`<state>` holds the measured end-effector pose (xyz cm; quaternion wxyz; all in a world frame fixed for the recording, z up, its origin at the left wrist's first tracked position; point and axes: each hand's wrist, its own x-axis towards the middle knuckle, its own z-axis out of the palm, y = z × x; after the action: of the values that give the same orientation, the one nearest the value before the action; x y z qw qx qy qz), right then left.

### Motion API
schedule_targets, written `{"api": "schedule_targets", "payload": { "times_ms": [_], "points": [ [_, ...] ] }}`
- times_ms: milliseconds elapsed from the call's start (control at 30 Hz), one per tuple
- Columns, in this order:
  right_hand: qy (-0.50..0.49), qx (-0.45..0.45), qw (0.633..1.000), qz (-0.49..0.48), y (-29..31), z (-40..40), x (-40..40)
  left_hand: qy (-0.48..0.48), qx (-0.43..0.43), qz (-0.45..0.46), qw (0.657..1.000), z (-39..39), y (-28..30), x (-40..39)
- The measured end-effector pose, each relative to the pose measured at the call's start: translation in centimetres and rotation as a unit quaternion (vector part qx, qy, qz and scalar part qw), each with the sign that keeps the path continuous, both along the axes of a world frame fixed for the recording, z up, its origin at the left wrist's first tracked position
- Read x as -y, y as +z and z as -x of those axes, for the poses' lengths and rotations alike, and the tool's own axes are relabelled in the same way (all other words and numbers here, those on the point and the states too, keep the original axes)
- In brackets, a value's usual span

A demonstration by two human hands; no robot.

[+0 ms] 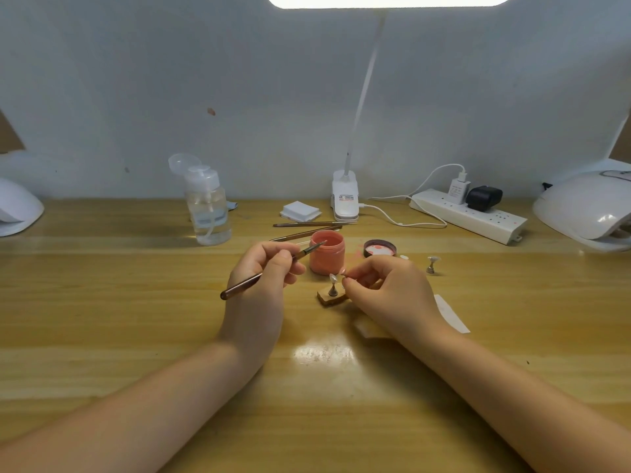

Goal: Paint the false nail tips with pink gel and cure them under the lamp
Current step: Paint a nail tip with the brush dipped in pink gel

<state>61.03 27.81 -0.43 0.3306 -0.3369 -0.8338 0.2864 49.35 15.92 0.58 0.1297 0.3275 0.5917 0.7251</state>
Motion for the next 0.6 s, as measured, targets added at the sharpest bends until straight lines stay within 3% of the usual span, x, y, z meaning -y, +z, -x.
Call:
{"api": "schedule_targets", "payload": {
  "times_ms": [600],
  "points": [
    [-0.016, 0.102, 0.994, -0.045, -0.17, -0.13, -0.59, -0.014, 0.005, 0.023, 1.000, 0.40, -0.41, -0.13]
  ]
}}
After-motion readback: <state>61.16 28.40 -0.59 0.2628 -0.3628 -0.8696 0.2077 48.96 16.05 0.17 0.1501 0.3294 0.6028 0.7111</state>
